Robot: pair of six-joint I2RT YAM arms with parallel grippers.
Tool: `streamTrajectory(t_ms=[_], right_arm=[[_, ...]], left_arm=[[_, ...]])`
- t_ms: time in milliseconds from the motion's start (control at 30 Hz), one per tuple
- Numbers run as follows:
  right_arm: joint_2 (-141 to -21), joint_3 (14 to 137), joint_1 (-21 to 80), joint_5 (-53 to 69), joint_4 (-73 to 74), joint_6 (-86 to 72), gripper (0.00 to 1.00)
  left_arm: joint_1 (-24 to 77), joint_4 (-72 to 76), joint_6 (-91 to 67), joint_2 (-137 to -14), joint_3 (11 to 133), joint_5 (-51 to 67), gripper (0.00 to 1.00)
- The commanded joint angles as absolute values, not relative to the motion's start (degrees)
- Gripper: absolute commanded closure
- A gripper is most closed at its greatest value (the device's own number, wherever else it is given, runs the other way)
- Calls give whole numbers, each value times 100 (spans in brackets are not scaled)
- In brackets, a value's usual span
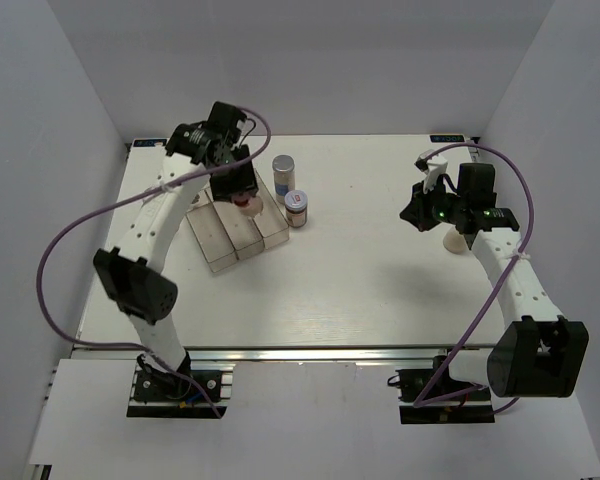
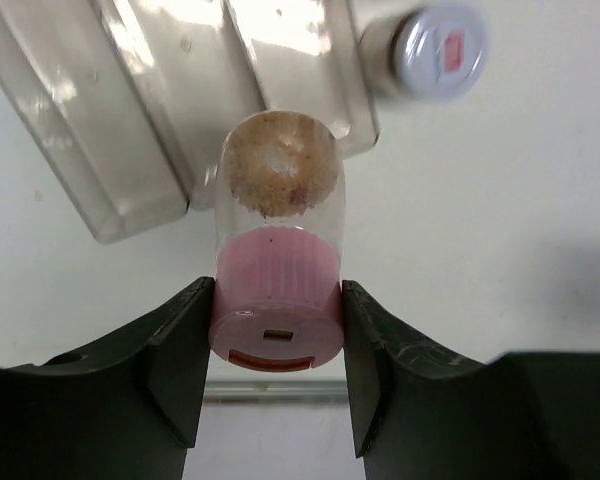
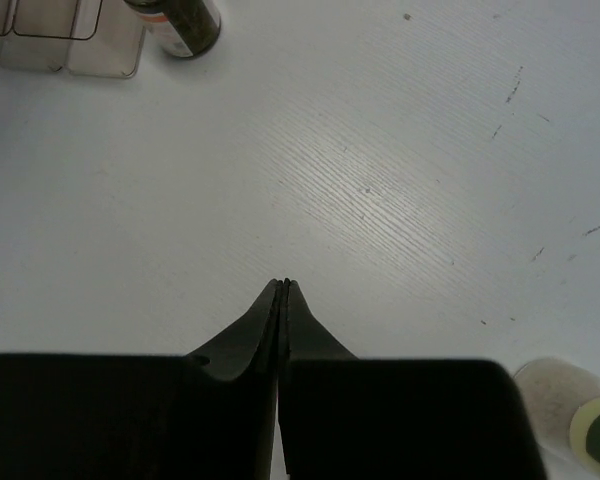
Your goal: Organize the condiment bottles
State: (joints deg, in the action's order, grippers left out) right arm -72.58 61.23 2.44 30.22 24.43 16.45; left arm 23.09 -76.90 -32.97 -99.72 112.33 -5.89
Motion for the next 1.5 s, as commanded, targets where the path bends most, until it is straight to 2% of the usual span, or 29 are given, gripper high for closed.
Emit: streamTrajectory(t_ms=[0,133,467,733,1033,1467], right_arm=[[-7110,6073,255,3217,2180,1582,100],[-7102,6073,255,3287,2110,1538,100],[-6987,5854,255,3217,1907,1424,100],[-7014,5783,255,3173,1819,1406,100],[-7189,5854,255,3173,1740,1354,100],[-7198,5775,255,3155,1687,1336,100]], left_arm=[[2032,-7480,-2971,-10719,12206,-949,100],[1706,-6876,-2988,-11573,13331,-765,100],[1433,-5801,-3111,-12295,13333,-150,100],[1424,-5853,-3111,-12480,13219,-9,100],[1433,-6143,-3067,-12595,13175,-387,100],[1345,-6425,-3164,-12876,13131,-44,100]])
